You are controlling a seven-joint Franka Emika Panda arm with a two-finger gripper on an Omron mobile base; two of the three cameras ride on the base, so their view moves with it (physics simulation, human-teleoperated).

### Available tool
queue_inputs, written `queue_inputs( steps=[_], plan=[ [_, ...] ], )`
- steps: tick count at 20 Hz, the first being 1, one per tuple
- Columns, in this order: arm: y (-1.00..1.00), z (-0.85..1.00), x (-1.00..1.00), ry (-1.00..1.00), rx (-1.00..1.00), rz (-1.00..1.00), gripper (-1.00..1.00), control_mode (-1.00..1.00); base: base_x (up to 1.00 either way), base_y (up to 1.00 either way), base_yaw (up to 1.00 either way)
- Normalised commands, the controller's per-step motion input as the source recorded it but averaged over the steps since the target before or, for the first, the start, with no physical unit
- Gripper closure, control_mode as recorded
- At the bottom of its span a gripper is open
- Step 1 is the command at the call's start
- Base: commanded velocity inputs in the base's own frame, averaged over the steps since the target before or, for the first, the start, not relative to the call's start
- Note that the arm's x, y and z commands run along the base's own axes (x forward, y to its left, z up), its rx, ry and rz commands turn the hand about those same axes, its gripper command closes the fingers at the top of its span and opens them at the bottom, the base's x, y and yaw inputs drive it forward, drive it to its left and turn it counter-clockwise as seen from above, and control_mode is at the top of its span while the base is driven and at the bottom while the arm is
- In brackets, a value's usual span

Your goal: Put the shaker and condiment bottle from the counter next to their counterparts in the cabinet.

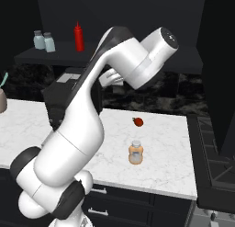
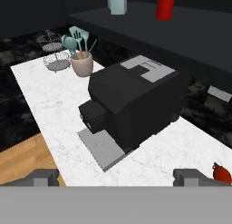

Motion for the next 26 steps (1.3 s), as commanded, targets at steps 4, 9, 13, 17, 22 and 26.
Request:
queue_inputs(
  steps=[4, 9, 13, 17, 22, 26],
  plan=[
    [-0.08, -0.15, -0.11, 0.0, 0.0, 0.07, -1.0, -1.0, 0.0, 0.0, 0.0],
    [-0.03, -0.19, -0.09, 0.0, 0.0, 0.07, -1.0, -1.0, 0.0, 0.0, 0.0],
    [-0.01, -0.2, -0.11, 0.0, 0.0, 0.06, -1.0, -1.0, 0.0, 0.0, 0.0],
    [0.0, -0.21, -0.12, 0.0, 0.0, 0.06, -1.0, -1.0, 0.0, 0.0, 0.0],
    [0.0, -0.22, -0.09, 0.0, 0.0, 0.06, -1.0, -1.0, 0.0, 0.0, 0.0],
    [-0.04, -0.22, -0.13, 0.0, 0.0, 0.06, -1.0, -1.0, 0.0, 0.0, 0.0]
  ],
)
